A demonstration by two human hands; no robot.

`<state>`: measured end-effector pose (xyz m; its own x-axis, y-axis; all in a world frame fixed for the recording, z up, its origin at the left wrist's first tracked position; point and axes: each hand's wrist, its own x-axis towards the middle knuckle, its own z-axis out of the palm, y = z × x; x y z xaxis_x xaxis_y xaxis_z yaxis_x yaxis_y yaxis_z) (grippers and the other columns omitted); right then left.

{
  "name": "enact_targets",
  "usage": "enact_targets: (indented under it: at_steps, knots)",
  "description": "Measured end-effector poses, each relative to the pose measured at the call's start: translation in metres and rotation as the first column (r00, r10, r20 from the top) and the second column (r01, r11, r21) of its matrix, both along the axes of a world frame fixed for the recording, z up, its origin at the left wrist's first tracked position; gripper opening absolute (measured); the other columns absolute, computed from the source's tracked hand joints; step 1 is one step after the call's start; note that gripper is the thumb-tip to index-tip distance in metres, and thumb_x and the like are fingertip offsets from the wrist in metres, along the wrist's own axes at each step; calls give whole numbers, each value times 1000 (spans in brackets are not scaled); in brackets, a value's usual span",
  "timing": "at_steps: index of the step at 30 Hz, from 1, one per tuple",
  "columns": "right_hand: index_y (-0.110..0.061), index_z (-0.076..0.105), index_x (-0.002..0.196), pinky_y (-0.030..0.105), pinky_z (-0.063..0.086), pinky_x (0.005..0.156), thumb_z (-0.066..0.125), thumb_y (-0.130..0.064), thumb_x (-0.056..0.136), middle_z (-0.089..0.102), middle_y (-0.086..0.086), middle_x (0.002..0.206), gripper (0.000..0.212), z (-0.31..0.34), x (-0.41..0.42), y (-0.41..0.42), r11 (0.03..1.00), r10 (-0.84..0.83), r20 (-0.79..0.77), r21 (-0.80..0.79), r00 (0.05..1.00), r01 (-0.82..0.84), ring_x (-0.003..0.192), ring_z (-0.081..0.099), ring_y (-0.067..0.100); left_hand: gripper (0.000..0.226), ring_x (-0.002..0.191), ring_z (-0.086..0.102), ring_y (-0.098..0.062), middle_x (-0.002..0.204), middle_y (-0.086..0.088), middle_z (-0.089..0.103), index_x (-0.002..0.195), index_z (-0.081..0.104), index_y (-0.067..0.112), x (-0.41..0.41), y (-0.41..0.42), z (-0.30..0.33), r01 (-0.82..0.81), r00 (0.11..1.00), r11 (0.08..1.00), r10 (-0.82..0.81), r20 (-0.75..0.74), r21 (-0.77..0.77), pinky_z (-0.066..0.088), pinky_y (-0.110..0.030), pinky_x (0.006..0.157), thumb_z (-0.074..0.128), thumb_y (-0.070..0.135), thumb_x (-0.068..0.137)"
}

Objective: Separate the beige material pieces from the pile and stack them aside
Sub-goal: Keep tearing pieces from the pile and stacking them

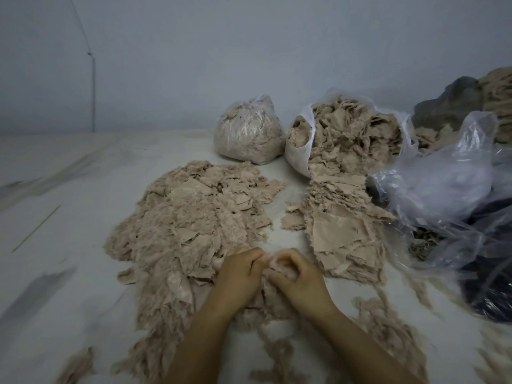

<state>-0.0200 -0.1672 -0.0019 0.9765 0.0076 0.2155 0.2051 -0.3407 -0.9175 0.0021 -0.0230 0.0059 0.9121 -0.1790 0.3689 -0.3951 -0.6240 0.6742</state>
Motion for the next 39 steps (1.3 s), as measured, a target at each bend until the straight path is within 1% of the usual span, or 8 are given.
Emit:
enact_targets:
  at_steps: [6, 11, 14, 17, 23, 31, 35, 39]
  knots:
    - [-17, 55, 61, 14, 39, 56, 71, -16, 84, 56, -13, 55, 28, -7, -1, -5, 990, -114, 19, 89, 993, 112, 55, 50, -1, 36, 72, 61, -21, 72, -6, 66, 83, 64, 11, 0, 12, -11, -149, 985, 989, 148, -88, -9, 48, -37, 71, 44, 38, 98]
    - [-15, 40, 61, 17, 30, 49, 60, -15, 92, 39, -4, 56, 37, -11, 1, -27, 894, -351, -95, 261, 932, 363, 57, 38, 14, 43, 64, 54, -21, 61, 2, 54, 67, 54, 17, -4, 34, -21, -343, 935, 937, 347, -72, 62, 33, -28, 55, 38, 45, 96]
    - [-11, 51, 62, 20, 38, 57, 58, -18, 94, 52, 5, 60, 33, -2, -1, -32, 921, -224, -154, 289, 962, 260, 59, 48, 15, 37, 83, 55, -12, 83, 10, 59, 81, 65, 21, -6, 29, -16, -213, 971, 968, 225, -83, 131, 43, -29, 76, 47, 53, 90]
    - [4, 66, 81, 24, 50, 58, 55, -24, 96, 69, 21, 73, 34, 1, -6, -20, 908, -6, -241, 406, 971, 106, 64, 63, 22, 46, 104, 51, 5, 111, 20, 54, 122, 56, 31, -11, -2, -2, 1, 956, 989, -45, -290, -149, 41, -11, 85, 67, 48, 81]
    - [-15, 58, 58, 16, 41, 47, 65, -23, 88, 55, -2, 53, 32, 2, -9, -26, 895, -23, -217, 431, 976, 117, 49, 49, 9, 15, 63, 52, -14, 64, -2, 58, 80, 66, 2, -10, -9, 1, -191, 944, 774, -22, -328, -603, 44, -23, 61, 59, 11, 91]
    - [-11, 73, 77, 32, 52, 69, 68, -22, 86, 71, 12, 78, 15, 6, -7, -23, 892, 13, -211, 445, 977, 84, 73, 64, 23, 15, 62, 56, -5, 62, 9, 61, 72, 71, 25, -13, -16, -2, 1, 913, 943, -137, -383, -334, 46, -21, 63, 67, 31, 86]
    - [-17, 70, 95, 47, 57, 82, 76, -14, 79, 67, 28, 98, 18, 5, -6, -26, 876, 20, -235, 473, 972, 97, 89, 67, 38, 31, 70, 57, -20, 72, -6, 61, 72, 62, 9, -14, -17, 6, -73, 912, 827, -172, -373, -558, 47, -30, 70, 53, 27, 95]
    - [-19, 64, 108, 29, 49, 61, 67, -13, 87, 57, 18, 66, 22, 5, -6, -23, 946, 24, -201, 320, 979, 43, 61, 56, 22, 30, 65, 53, -6, 67, 8, 55, 76, 54, 13, -17, -26, 9, -7, 907, 915, -163, -388, -402, 45, -23, 62, 63, 40, 87]
